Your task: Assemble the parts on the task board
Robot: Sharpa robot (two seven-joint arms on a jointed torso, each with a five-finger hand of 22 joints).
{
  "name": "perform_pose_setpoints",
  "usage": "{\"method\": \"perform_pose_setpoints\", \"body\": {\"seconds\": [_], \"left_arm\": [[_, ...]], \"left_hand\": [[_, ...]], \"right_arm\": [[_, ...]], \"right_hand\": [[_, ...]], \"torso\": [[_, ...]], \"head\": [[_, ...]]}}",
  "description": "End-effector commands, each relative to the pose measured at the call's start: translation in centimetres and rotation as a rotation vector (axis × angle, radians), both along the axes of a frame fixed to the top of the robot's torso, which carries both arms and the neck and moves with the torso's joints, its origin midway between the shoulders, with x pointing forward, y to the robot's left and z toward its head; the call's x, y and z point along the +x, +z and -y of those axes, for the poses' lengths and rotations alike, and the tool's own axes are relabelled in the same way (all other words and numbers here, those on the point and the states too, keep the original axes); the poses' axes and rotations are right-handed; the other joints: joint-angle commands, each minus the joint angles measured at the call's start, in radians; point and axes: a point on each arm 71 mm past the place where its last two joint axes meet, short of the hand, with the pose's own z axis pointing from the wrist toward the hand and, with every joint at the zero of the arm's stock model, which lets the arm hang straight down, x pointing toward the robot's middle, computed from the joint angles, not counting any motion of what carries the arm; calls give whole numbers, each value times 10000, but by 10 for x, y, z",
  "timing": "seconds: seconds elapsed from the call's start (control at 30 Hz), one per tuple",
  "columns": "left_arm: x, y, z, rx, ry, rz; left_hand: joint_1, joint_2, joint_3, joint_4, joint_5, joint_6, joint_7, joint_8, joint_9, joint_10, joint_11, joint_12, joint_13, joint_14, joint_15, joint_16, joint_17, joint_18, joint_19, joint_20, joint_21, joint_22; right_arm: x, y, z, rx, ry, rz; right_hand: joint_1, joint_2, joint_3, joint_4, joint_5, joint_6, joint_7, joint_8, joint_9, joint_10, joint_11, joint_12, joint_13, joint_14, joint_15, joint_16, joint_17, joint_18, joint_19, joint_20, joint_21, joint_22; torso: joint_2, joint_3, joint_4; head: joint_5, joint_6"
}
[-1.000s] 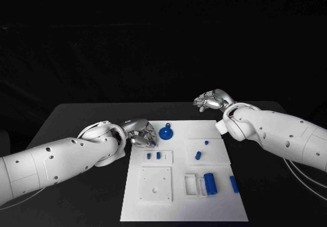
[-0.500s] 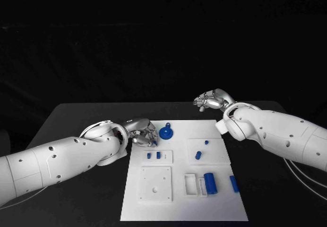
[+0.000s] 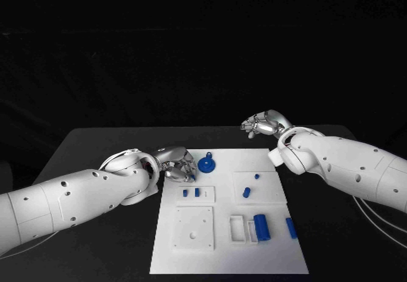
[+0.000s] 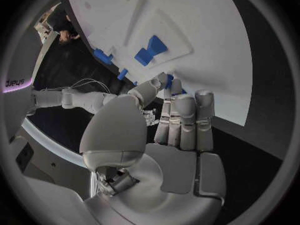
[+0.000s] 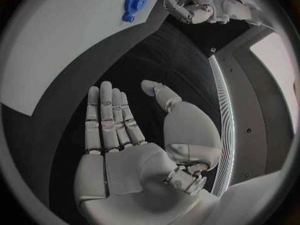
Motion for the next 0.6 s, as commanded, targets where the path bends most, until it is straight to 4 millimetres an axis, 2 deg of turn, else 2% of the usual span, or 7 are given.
{"method": "perform_pose_setpoints", "body": {"seconds": [0.03,0.23,0.6], "left_arm": [[-3,-3,6,470,-387,176],[-7,-1,12,916,-946,1187],[-13,-3,16,1156,-1270,1519]], "left_hand": [[38,92,48,-2,25,75,1,0,5,135,88,-6,10,-26,-78,33,-19,792,-28,-177,56,158],[56,73,58,-19,26,83,0,-4,3,148,89,-19,13,-47,-76,28,-27,787,-56,-171,55,161],[84,-3,80,-10,28,139,-17,7,4,212,76,-23,30,-52,-87,47,-35,776,-94,-168,64,167]], "right_arm": [[0,0,-1,10,138,19],[0,0,-1,10,155,12],[0,-1,-1,7,165,-12]], "right_hand": [[14,96,-55,-25,44,-74,-28,37,-13,-55,18,41,-19,-74,12,41,-17,138,-34,-35,-43,16],[13,96,-56,-26,44,-74,-28,38,-14,-56,18,44,-25,-75,12,42,-18,137,-34,-35,-44,17],[10,101,-57,-24,44,-74,-28,40,-16,-56,19,50,-34,-75,12,45,-21,137,-31,-34,-44,19]], "torso": [[1,-3,2],[4,-3,7],[3,-4,-2]], "head": [[-4,-4],[-4,-9],[-1,-23]]}}
